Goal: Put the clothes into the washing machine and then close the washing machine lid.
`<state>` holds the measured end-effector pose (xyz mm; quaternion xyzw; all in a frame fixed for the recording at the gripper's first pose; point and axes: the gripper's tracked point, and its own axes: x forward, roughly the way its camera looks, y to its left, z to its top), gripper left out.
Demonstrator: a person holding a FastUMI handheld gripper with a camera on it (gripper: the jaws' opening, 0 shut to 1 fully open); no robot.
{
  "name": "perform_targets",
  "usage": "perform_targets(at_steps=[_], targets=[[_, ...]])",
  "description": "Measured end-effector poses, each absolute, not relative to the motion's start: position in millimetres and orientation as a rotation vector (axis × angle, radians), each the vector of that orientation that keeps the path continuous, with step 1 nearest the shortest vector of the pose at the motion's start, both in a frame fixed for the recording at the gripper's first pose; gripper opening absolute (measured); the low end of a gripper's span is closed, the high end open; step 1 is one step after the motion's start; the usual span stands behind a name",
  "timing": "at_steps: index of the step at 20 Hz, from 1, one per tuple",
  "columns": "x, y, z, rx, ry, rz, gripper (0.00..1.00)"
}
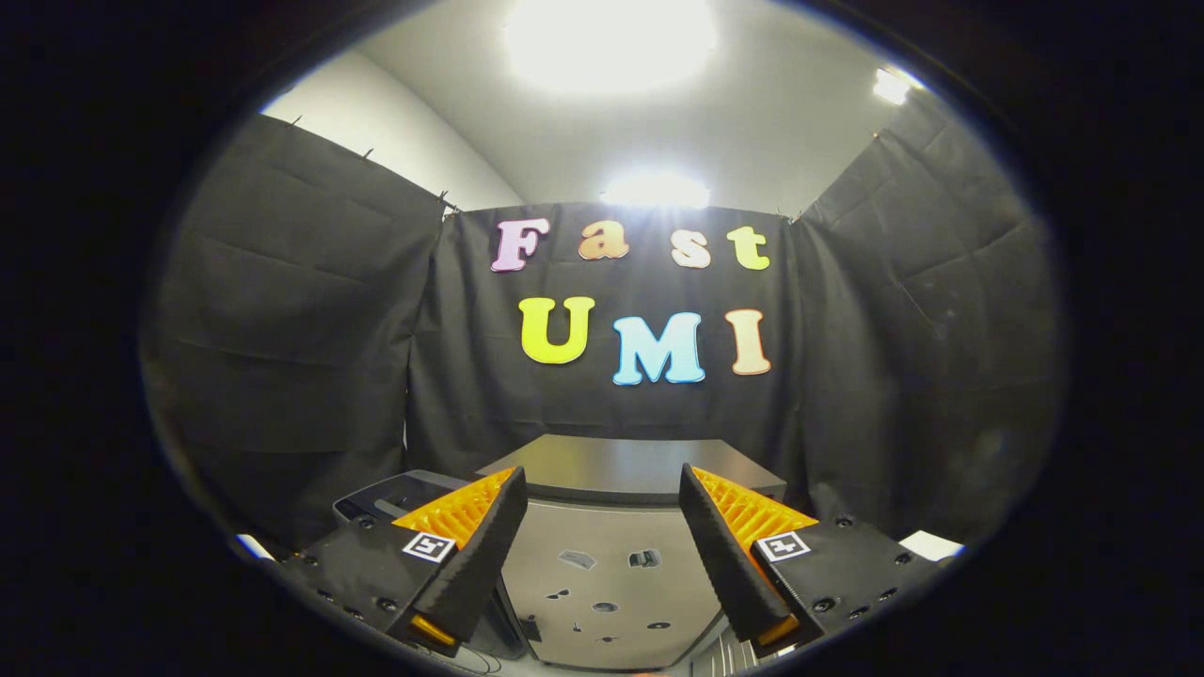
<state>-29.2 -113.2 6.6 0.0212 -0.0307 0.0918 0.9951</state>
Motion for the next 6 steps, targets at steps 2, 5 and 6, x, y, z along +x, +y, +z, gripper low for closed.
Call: perform_targets(at_steps=[2, 5, 6], targets=[[-36.0, -115.1, 6.6, 0.03, -0.064, 0.191, 1.0], [-40.9, -116.3, 5.3, 0.027, -0.063, 0.194, 1.0], [-42.2, -116.5, 3.6, 0.026, -0.06, 0.194, 1.0]])
